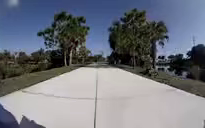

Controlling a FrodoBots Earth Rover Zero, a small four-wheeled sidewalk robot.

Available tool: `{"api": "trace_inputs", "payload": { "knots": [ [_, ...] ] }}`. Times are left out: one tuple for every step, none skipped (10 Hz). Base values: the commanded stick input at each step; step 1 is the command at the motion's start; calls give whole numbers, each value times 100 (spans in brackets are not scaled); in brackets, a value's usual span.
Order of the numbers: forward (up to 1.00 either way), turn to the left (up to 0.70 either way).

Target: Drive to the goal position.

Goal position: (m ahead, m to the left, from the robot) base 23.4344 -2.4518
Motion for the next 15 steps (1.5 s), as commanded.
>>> {"api": "trace_inputs", "payload": {
  "knots": [
    [70, 0],
    [70, 0],
    [70, 0],
    [70, 0],
    [70, 21],
    [70, 35],
    [70, 35],
    [70, 20],
    [70, 0],
    [70, 0],
    [70, 0],
    [70, 0],
    [70, 0],
    [70, 0],
    [70, 0]
  ]
}}
